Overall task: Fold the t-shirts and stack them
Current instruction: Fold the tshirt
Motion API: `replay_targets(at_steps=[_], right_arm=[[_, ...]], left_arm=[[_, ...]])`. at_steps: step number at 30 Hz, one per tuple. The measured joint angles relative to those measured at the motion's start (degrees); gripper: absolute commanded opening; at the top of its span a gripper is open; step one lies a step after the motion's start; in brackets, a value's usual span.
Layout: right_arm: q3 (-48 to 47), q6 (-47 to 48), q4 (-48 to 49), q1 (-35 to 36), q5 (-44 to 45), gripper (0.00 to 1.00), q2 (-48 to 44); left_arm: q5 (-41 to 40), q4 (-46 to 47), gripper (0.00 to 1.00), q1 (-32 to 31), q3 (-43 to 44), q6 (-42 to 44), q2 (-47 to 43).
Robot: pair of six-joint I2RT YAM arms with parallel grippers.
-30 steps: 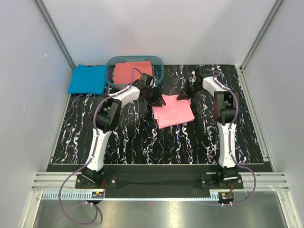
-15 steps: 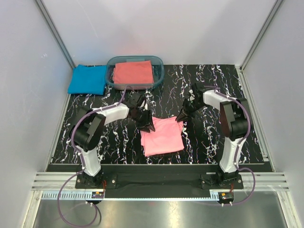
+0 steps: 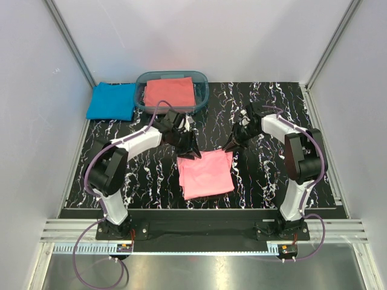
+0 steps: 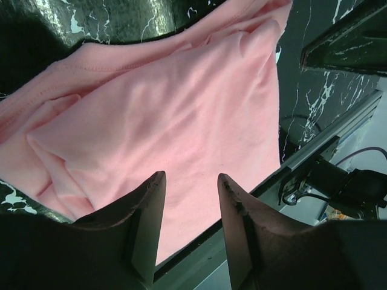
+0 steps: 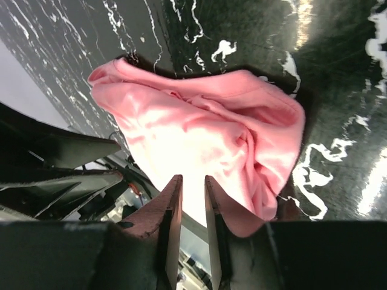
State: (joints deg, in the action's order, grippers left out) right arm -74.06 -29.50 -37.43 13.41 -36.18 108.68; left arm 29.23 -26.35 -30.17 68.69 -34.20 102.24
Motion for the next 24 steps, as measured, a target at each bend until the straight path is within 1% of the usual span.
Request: replay_targets(at_steps=[4, 10, 12, 14, 16, 17, 20, 21, 23, 24], right_arm=[[-0.09, 0.13, 1.18, 0.31, -1.05, 0.27, 2.49], [-1.55, 1.27, 1.57, 0.07, 0.72, 0.27, 9.11], [-2.51, 1.44, 0.96, -0.17, 0.52, 0.27, 10.16], [-3.78, 2.43, 0.17, -0.42, 1.29, 0.27, 10.43], [-5.29, 3.87, -0.98, -0.59, 3.39, 0.28, 10.43], [-5.81, 4.48, -1.29, -0.63, 4.46, 0.29, 10.43], [-6.95, 6.4, -3.1, -0.94, 7.76, 0.32, 10.21], [-7.04, 6.86, -3.87, -0.98, 8.85, 0.38, 9.86], [-7.04, 7.67, -5.77, -0.79, 10.82, 0.44, 8.7], [-7.04, 8.17, -6.88, -0.66, 12.04, 0.51, 7.63]], left_arm=[[0.09, -0.39, 0.43, 0.9, 0.37, 0.09, 2.19], [0.02, -1.73, 0.44, 4.98, 1.99, 1.86, 9.01], [1.27, -2.75, 0.45, 5.97, 3.23, 2.16, 10.4], [0.96, -3.41, 0.51, 6.43, 4.57, 3.26, 10.58], [0.66, -3.56, 0.54, 6.56, 5.49, 4.42, 10.29], [0.42, -3.58, 0.58, 6.56, 5.55, 4.9, 9.84], [-0.55, -5.29, 0.61, 6.56, 5.31, 6.36, 6.73], [-0.72, -5.53, 0.64, 6.56, 5.01, 6.75, 5.27], [-1.03, -6.14, 0.7, 6.56, 3.85, 7.69, 0.85], [-1.22, -6.47, 0.82, 6.56, 3.21, 8.13, -1.49]])
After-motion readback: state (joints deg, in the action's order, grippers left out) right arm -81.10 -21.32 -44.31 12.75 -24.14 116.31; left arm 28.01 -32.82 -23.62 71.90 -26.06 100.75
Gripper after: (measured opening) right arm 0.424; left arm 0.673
